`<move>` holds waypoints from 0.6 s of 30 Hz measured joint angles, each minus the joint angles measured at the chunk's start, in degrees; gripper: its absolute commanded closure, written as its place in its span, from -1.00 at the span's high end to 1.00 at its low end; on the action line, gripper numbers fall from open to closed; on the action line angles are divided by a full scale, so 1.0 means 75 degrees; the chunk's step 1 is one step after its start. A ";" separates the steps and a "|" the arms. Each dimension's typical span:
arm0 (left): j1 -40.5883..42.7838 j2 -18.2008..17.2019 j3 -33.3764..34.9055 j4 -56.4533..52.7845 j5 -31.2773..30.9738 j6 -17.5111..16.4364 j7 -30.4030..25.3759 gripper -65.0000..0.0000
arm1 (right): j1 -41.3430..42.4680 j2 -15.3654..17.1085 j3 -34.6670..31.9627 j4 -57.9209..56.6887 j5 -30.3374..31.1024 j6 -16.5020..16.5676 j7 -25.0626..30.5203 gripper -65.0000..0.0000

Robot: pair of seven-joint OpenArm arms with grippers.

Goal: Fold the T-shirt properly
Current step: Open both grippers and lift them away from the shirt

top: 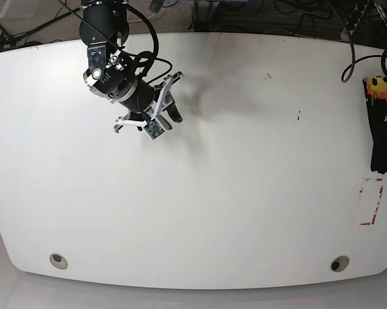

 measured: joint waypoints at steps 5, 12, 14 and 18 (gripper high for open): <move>0.0326 0.0982 -0.0073 0.1419 0.0233 0.0041 0.0367 0.27 | 0.0085 0.0125 0.0032 -0.0003 -0.0825 -0.0070 0.0259 -0.53; 0.0863 0.2728 0.0274 0.3165 0.0213 0.0781 -0.0405 0.27 | 0.0099 0.0058 0.0685 -0.0525 -0.2087 0.0026 0.2736 -0.53; 0.1113 0.3162 0.0370 0.3328 0.0140 0.1145 -0.1276 0.27 | 0.0087 0.0058 0.1137 -0.0822 -0.2139 0.0017 0.3453 -0.53; 0.1714 0.3736 0.0839 0.3328 0.0122 0.2095 -0.2871 0.27 | 0.0105 0.0125 0.1734 -0.1396 -0.2192 -0.0073 0.4482 -0.53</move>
